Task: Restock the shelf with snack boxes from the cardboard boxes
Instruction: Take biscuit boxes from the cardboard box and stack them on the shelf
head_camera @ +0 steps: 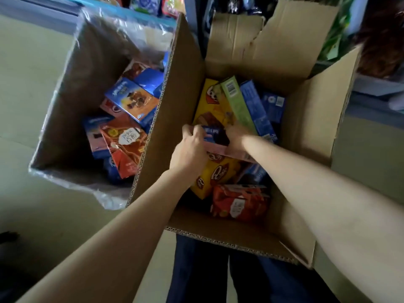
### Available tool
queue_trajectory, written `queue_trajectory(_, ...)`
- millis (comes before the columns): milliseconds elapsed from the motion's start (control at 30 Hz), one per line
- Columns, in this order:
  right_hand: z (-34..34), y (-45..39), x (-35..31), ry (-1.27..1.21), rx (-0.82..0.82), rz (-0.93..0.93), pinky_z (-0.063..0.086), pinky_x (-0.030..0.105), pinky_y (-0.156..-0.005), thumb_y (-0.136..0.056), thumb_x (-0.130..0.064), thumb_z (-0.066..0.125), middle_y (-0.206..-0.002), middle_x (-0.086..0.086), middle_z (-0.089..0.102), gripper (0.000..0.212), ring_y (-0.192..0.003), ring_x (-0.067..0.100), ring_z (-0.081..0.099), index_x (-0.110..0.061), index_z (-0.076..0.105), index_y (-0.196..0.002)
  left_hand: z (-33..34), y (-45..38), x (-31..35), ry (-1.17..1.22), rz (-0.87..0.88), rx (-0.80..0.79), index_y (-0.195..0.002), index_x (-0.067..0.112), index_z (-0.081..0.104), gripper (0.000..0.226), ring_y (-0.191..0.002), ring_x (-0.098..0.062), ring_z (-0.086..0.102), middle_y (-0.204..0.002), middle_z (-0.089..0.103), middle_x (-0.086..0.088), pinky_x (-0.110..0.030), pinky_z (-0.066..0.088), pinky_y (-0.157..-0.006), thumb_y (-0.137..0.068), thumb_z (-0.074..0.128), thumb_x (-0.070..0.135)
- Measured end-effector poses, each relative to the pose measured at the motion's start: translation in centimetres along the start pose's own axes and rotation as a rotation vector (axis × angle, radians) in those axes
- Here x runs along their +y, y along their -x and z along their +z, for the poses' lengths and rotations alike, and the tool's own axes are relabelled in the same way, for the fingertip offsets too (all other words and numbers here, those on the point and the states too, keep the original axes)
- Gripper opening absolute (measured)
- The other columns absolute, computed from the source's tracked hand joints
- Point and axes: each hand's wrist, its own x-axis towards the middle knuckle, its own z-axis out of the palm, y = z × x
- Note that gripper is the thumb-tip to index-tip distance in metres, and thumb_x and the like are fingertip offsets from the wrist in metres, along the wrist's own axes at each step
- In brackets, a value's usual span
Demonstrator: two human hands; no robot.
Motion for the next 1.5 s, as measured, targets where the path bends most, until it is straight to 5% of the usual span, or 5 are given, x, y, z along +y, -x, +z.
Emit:
queue_trajectory(467,-33.4,36.3,-1.6,0.210,0.382,-0.287,0.043,0.035,-0.068,-0.070,-0.042,0.075,-0.103,0.010,0.049,0.050,-0.094,0.031,0.058,-0.012,0.048,-0.099,-35.5,10.6,18.9,-0.321,0.326,-0.350,-0.141,0.016,0.028,0.086,-0.127,-0.028,0.040,-0.140,0.043,-0.008,-0.039,0.037,-0.103,-0.072,0.075,0.036)
queue_trajectory(1067,-63.2,74.4,-3.8,-0.242,0.765,-0.321,0.028,0.021,-0.034,-0.074,-0.039,0.075,-0.065,0.010,0.047,0.051,-0.042,0.014,0.037,-0.010,0.056,-0.111,-73.2,35.3,38.5,-1.044,0.924,0.818,-0.141,0.036,0.025,0.072,-0.136,-0.020,0.022,-0.141,0.035,0.012,-0.054,0.005,-0.113,-0.081,0.064,0.038)
queue_trajectory(1233,-66.2,78.6,-1.8,-0.486,1.023,-0.431,0.024,0.019,-0.034,-0.079,-0.029,0.073,-0.072,0.012,0.049,0.039,-0.041,0.011,0.035,-0.003,0.059,-0.104,-76.1,35.1,40.5,-0.237,1.091,1.358,-0.129,0.029,0.036,0.070,-0.128,-0.034,0.031,-0.140,0.038,-0.007,-0.055,0.028,-0.103,-0.065,0.064,0.027)
queue_trajectory(1367,-69.0,80.3,0.0,-0.867,1.229,-0.685,0.033,0.019,-0.036,-0.080,-0.023,0.071,-0.080,0.007,0.057,0.036,-0.047,0.011,0.045,-0.011,0.057,-0.111,-78.1,36.6,44.0,0.583,1.080,0.856,-0.131,0.011,0.040,0.054,-0.111,-0.020,0.045,-0.129,0.047,-0.012,-0.030,0.043,-0.086,-0.084,0.063,0.026)
queue_trajectory(1500,-72.2,82.1,1.8,-1.077,1.184,-0.973,0.053,0.021,-0.051,-0.087,-0.010,0.062,-0.081,-0.002,0.067,0.013,-0.057,0.010,0.063,-0.018,0.058,-0.097,-79.3,36.7,47.2,0.693,1.055,0.300,-0.122,0.023,0.047,0.040,-0.087,-0.014,0.060,-0.107,0.065,-0.003,-0.027,0.050,-0.076,-0.085,0.064,0.020)
